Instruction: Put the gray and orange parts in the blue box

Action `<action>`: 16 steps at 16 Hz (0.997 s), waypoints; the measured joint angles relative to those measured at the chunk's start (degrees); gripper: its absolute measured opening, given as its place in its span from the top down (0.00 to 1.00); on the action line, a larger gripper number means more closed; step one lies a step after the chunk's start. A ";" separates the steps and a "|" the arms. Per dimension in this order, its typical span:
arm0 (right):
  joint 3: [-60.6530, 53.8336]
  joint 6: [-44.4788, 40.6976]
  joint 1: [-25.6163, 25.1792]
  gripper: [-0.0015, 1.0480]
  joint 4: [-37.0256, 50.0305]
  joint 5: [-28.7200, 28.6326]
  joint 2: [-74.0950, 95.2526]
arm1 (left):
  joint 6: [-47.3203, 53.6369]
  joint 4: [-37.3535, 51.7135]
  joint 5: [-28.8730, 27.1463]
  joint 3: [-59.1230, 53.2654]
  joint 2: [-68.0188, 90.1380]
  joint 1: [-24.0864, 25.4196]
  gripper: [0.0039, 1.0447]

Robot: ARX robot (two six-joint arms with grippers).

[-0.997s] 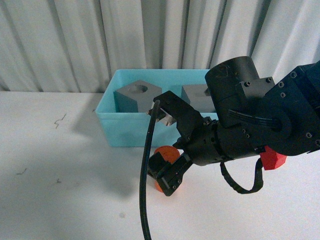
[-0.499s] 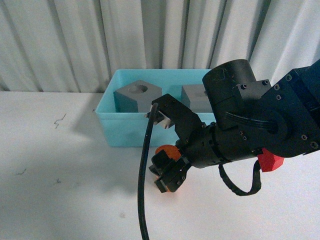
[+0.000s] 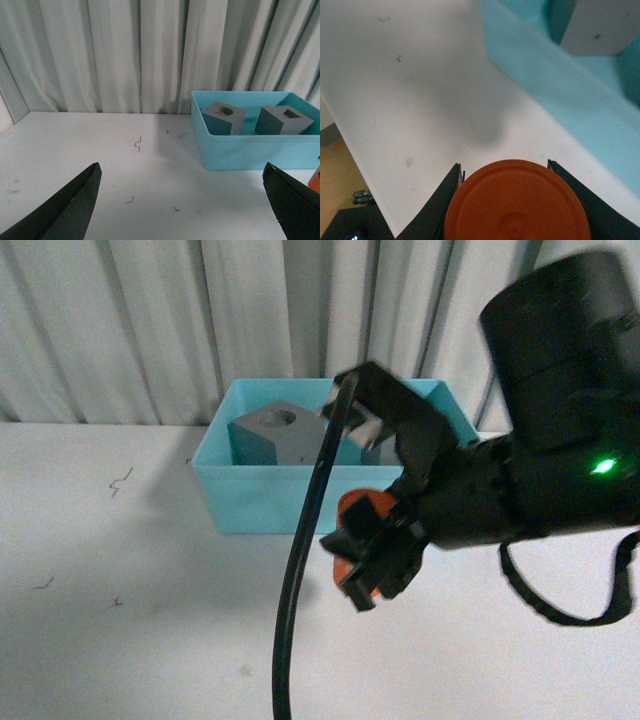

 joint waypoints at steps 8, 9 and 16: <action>8.68 -0.07 -11.76 0.55 2.93 6.01 -7.13 | -0.02 0.00 0.02 0.00 0.00 0.00 0.06; 11.93 0.68 -11.34 0.55 2.47 6.14 -4.09 | -0.02 0.00 -0.04 0.00 0.00 0.00 0.06; 33.44 6.29 -7.08 0.55 1.11 8.46 15.89 | 0.00 0.00 0.00 0.00 0.00 0.00 0.06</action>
